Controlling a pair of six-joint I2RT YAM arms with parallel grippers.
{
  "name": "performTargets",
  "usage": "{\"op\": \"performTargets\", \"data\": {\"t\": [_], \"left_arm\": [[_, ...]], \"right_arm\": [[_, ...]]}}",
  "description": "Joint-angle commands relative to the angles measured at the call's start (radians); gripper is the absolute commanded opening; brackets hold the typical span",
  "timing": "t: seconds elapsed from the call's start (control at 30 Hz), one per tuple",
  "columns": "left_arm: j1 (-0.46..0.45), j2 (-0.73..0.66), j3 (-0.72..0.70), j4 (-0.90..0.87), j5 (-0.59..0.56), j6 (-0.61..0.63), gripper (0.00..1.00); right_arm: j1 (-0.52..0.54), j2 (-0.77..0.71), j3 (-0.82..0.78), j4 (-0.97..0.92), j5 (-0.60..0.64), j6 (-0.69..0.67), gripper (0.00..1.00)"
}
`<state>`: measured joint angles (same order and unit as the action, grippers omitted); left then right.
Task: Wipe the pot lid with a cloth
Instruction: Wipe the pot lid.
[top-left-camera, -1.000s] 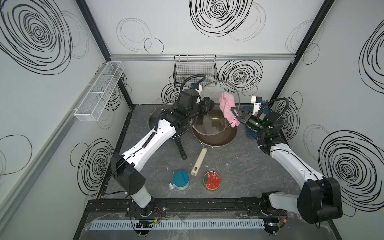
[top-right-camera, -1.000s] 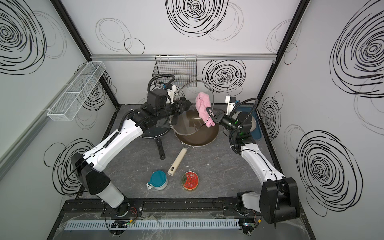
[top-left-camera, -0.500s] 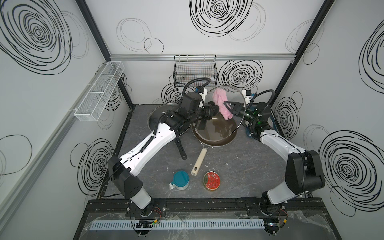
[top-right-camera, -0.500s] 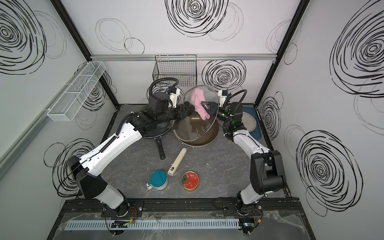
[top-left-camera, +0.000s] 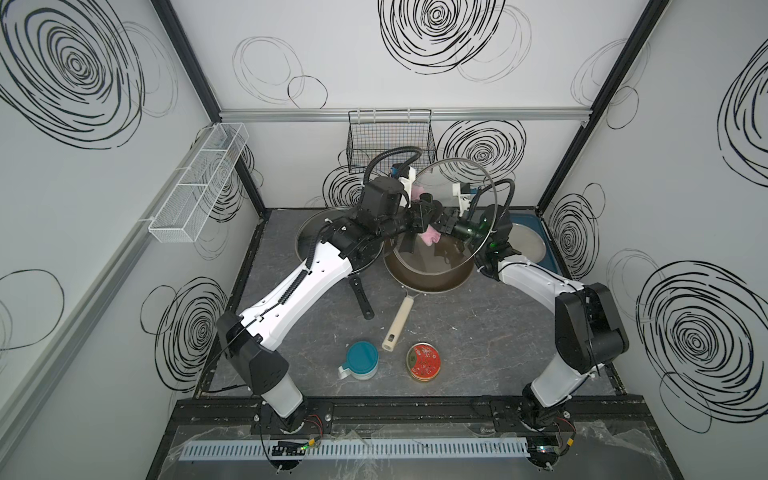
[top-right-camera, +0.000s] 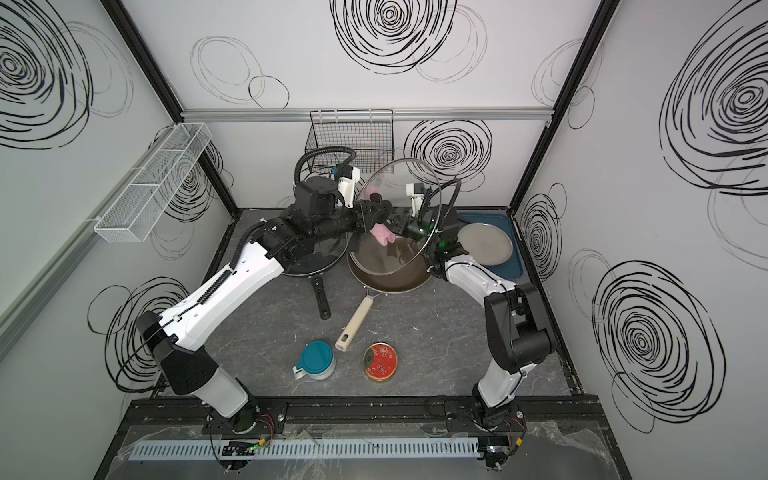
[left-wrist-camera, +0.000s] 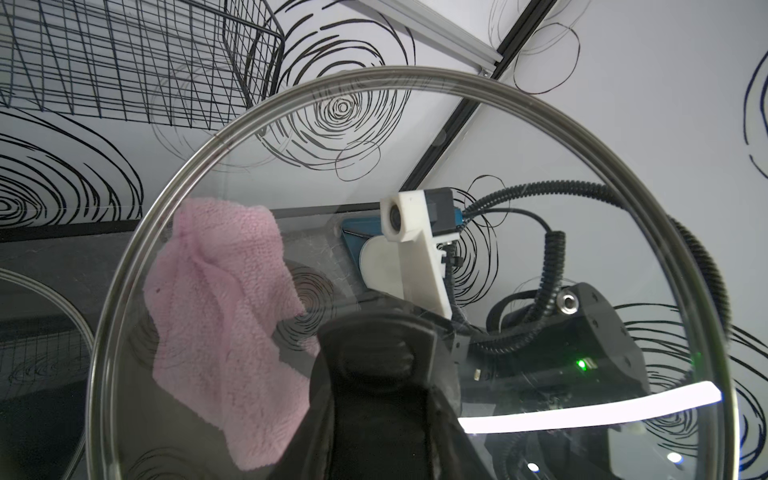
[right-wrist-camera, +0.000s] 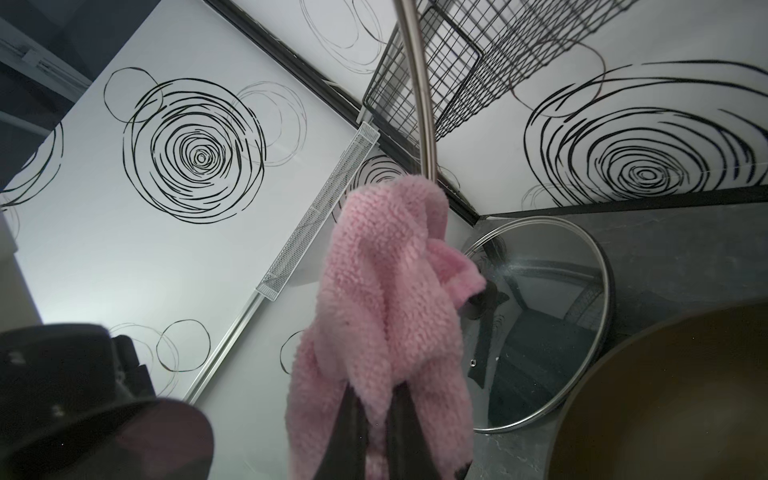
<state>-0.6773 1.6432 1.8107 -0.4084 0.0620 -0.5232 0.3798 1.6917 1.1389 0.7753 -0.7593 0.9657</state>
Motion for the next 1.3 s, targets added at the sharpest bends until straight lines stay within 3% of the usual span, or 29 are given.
{"op": "performTargets", "data": {"t": [0.0, 0.6, 0.8, 1.27], "left_arm": [[0.013, -0.012, 0.089, 0.243, -0.015, -0.008, 0.0], [0.119, -0.01, 0.051, 0.313, -0.079, -0.044, 0.0], [0.139, -0.059, -0.013, 0.327, -0.074, -0.048, 0.0], [0.141, -0.129, -0.074, 0.275, 0.001, -0.04, 0.0]], "right_arm": [[0.029, -0.01, -0.033, 0.09, -0.007, 0.029, 0.0], [0.057, -0.287, -0.253, 0.022, 0.046, 0.03, 0.0], [0.011, -0.366, -0.264, -0.064, 0.062, 0.008, 0.0], [-0.131, -0.387, -0.194, -0.098, 0.017, -0.012, 0.0]]}}
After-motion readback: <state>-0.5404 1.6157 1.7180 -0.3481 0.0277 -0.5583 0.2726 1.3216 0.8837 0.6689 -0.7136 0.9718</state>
